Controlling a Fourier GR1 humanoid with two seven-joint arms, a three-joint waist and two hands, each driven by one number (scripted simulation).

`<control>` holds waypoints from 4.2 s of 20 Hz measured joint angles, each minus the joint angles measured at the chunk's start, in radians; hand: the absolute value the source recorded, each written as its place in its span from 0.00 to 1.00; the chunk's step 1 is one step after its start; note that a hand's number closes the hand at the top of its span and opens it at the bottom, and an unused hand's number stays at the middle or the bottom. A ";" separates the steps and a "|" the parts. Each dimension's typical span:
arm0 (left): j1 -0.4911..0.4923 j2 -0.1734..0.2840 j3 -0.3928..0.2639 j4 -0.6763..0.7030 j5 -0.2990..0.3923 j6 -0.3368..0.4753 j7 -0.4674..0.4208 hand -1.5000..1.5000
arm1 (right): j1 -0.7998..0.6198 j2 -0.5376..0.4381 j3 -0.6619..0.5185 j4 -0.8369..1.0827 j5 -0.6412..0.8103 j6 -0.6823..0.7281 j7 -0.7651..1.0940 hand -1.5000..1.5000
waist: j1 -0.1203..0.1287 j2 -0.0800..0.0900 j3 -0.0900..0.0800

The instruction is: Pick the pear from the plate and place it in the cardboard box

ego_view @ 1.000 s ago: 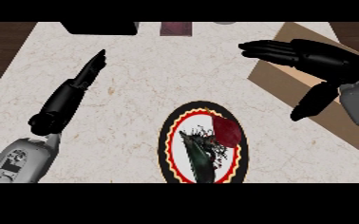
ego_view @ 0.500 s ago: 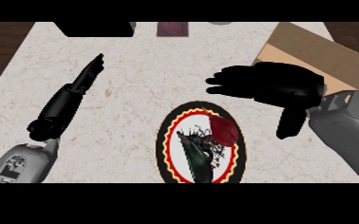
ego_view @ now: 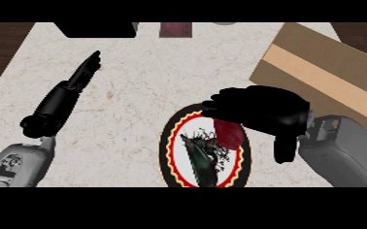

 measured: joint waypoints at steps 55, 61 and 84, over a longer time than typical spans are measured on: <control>0.045 -0.197 0.171 -0.057 -0.203 -0.174 0.018 0.50 | 0.083 0.341 -0.070 0.565 0.698 -0.473 -0.400 1.00 | 0.005 -0.002 -0.004; 0.008 -0.202 0.187 -0.047 -0.202 -0.184 0.045 0.50 | 0.099 0.383 -0.091 0.545 0.713 -0.561 -0.422 1.00 | 0.001 -0.001 -0.002; 0.027 -0.206 0.211 -0.033 -0.213 -0.193 0.022 0.50 | 0.208 0.530 -0.397 -0.159 0.553 -0.420 0.155 1.00 | -0.014 -0.002 0.000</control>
